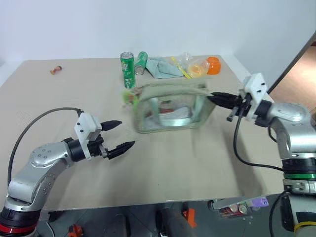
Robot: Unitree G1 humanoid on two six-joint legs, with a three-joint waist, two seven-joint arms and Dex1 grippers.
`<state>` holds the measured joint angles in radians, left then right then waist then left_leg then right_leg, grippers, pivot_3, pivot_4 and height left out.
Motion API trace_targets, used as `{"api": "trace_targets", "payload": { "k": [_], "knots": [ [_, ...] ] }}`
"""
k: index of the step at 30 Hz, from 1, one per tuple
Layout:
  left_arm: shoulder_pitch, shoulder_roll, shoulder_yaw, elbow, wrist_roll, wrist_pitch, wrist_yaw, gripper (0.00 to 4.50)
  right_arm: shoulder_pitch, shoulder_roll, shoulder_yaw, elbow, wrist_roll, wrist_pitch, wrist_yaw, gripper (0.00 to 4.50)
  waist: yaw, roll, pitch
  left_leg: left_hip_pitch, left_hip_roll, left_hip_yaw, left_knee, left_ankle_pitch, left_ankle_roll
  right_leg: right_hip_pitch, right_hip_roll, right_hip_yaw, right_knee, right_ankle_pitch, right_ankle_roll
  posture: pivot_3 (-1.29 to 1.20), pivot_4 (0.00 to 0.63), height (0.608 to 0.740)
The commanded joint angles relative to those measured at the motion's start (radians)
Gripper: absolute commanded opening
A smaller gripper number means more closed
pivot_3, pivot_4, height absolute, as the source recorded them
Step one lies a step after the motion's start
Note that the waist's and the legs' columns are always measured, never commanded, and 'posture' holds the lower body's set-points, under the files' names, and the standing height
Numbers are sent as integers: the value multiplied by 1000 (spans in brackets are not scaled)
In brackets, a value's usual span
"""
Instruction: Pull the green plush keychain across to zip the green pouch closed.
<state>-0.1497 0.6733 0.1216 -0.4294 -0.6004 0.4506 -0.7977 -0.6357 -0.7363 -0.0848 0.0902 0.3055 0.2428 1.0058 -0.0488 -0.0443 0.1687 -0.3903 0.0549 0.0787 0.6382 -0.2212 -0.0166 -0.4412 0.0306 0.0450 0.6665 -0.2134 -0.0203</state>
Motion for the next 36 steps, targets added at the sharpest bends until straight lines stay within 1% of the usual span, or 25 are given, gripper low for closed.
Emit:
{"api": "trace_targets", "payload": {
  "k": [1, 5, 10, 12, 14, 17, 21, 24, 27, 29, 30, 34, 36],
  "knots": [
    [-2, 12, 55, 18, 4, -45, -20, 4500, -18, 24, 14, -173, 72, 92, -13, 46, 1, 0, 0, 0, 0, 0, 0, 0, 0, 0, 0, 0, 0, 0, 0, 0, 150, 740],
    [36, 9, 106, 20, 17, -64, -2, 4500, -25, 64, 43, -265, 100, 177, -46, 46, 2, 0, 0, -2, -1, 1, 0, 0, 0, -1, -3, 0, -1, -1, 1, 0, 150, 740],
    [119, 2, 166, 3, 17, -84, 13, 4500, -27, 86, 55, -292, 110, 204, -54, 46, 3, -1, 0, -3, -2, 1, 0, -1, -1, -1, -5, 0, -1, -2, 2, 0, 150, 740],
    [144, -4, 181, -9, 13, -84, 22, 4500, -25, 88, 76, -288, 91, 174, -41, 46, 3, -1, 0, -3, -2, 1, 0, -1, -1, -1, -5, 0, -1, -2, 2, 0, 150, 740],
    [189, -25, 210, -52, -4, -81, 51, 4500, -15, 89, 119, -283, 44, 106, -21, 46, 3, -1, 0, -3, -2, 1, 0, -1, -1, -1, -5, 0, -1, -2, 2, 0, 150, 740],
    [241, -41, 241, -93, -25, -58, 80, 4500, 2, 106, 131, -297, 45, 102, -33, 46, 1, -2, 0, -3, -2, 1, 0, -1, -1, -1, -4, 0, -1, -2, 2, 0, 150, 740],
    [277, -36, 249, -103, -27, -56, 83, 4500, 39, 119, 146, -340, 59, 75, -10, 46, 2, -2, 0, -2, -1, 0, 0, -1, -1, -1, -3, -1, -1, -2, 1, 0, 150, 740],
    [269, -26, 239, -91, -17, -60, 79, 4500, 68, 123, 158, -364, 69, 57, 15, 46, 1, -2, 0, -1, 0, 0, 0, -1, -1, -1, -2, -1, -1, -2, 1, 0, 150, 740],
    [253, -23, 234, -91, -20, -55, 80, 4500, 77, 125, 158, -372, 124, 116, 42, 46, 1, -2, 0, -1, 0, 1, 0, -1, -1, -1, -2, -1, -1, -1, 0, 0, 150, 740],
    [241, -19, 224, -92, -19, -52, 76, 4500, 84, 137, 151, -365, 103, 72, 23, 754, 1, -2, 0, -1, 0, 1, 0, -1, -1, -1, -2, -1, -1, -1, 0, 0, 150, 740],
    [238, -17, 218, -93, -18, -51, 72, 4500, 91, 141, 142, -362, 98, 71, 3, 1034, 1, -2, 0, -1, 0, 1, 0, -1, -1, -1, -2, -1, -1, -1, 0, 0, 150, 740],
    [241, -9, 209, -94, -13, -50, 61, 4500, 137, 133, 116, -365, 99, 79, -35, 2389, 2, -3, 0, -1, 0, 0, 0, -1, -1, -1, -2, -1, -1, -2, 0, 0, 150, 740],
    [243, -7, 206, -93, -10, -52, 59, 4500, 169, 131, 113, -377, 98, 76, -48, 2389, 2, -3, -1, -2, 0, 0, 0, -1, -1, -1, -3, -1, -1, -2, 0, 0, 150, 740]
  ]
}}
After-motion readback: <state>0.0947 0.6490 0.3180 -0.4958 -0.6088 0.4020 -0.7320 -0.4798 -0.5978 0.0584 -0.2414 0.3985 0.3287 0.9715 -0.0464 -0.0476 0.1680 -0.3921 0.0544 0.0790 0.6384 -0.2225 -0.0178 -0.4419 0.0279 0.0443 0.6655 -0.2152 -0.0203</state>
